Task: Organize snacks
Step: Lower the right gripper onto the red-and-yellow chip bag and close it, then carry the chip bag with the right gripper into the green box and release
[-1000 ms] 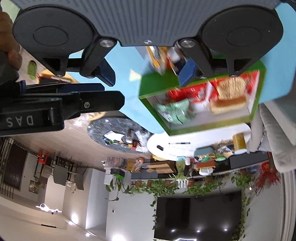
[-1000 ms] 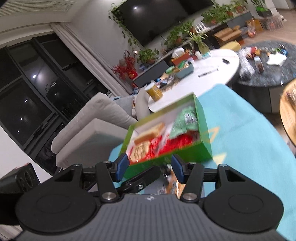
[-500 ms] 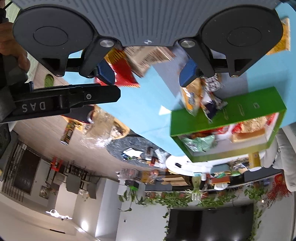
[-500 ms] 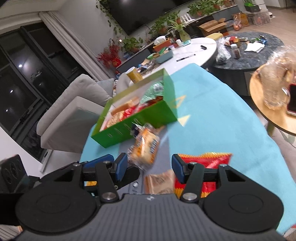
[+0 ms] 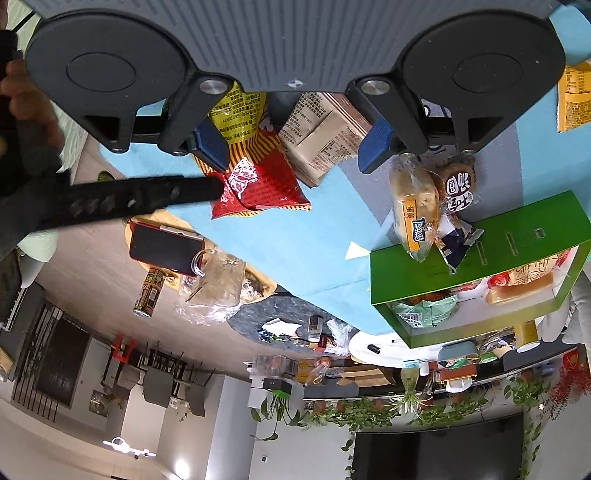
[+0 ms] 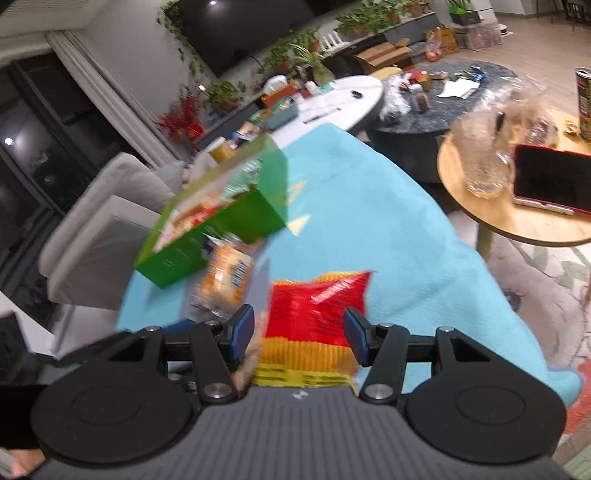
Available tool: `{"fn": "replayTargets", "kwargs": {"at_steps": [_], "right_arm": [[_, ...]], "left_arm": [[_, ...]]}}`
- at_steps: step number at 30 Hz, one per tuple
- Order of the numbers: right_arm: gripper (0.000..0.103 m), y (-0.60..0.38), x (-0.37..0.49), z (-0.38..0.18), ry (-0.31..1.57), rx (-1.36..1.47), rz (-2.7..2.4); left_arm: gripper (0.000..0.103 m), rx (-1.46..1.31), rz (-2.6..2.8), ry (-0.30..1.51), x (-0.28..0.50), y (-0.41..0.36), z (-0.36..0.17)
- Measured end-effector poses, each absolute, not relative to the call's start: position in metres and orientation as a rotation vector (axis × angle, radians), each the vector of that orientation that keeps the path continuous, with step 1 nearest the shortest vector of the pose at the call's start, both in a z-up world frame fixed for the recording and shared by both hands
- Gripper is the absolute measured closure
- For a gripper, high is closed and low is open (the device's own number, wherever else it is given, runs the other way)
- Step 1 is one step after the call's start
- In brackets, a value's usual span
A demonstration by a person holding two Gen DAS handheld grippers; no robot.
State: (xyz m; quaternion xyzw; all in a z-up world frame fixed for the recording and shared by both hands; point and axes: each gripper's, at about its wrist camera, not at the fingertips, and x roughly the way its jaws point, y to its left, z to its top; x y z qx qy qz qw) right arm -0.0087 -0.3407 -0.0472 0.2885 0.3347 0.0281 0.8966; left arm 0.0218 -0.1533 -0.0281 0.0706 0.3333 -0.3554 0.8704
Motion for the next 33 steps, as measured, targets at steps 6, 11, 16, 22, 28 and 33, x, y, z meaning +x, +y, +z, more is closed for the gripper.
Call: {"fn": "replayTargets", "kwargs": {"at_steps": [6, 11, 16, 22, 28, 33], "right_arm": [[0.040, -0.340, -0.002, -0.075, 0.742, 0.558, -0.012], [0.036, -0.344, -0.005, -0.076, 0.751, 0.570, -0.005], [0.036, -0.348, -0.007, -0.077, 0.754, 0.620, 0.015], [0.037, -0.342, -0.010, -0.077, 0.756, 0.629, 0.057], [0.044, -0.346, -0.012, -0.080, 0.757, 0.682, 0.107], [0.048, -0.343, -0.011, -0.081, 0.761, 0.697, 0.156]], "left_arm": [[0.029, 0.172, -0.753, 0.713, 0.019, -0.157, -0.034], [0.029, 0.179, -0.792, 0.730, 0.012, -0.164, -0.035], [0.029, 0.218, -0.848, 0.754, 0.003, -0.178, -0.040], [0.042, 0.235, -0.870, 0.829, 0.010, -0.189, -0.055], [0.044, 0.193, -0.899, 0.885, 0.017, -0.190, -0.062], [0.047, 0.200, -0.906, 0.868, 0.015, -0.192, -0.061]]}}
